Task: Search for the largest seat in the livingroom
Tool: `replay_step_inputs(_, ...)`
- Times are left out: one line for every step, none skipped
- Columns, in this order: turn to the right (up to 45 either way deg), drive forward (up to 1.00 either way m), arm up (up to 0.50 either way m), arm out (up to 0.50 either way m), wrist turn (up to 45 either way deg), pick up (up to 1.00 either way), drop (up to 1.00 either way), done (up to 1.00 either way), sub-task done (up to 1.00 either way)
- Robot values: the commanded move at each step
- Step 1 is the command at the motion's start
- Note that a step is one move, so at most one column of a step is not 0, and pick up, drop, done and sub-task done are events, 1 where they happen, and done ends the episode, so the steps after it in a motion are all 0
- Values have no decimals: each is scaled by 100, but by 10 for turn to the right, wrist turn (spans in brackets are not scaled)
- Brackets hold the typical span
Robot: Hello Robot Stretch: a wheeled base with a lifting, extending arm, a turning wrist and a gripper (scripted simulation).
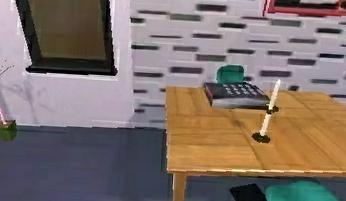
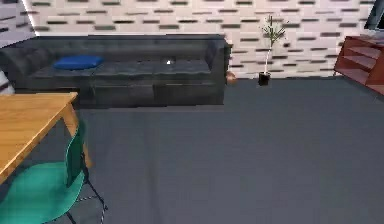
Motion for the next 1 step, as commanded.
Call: replay_step_inputs(-450, 0, 0, 0, 0, 0, 0, 0, 0)
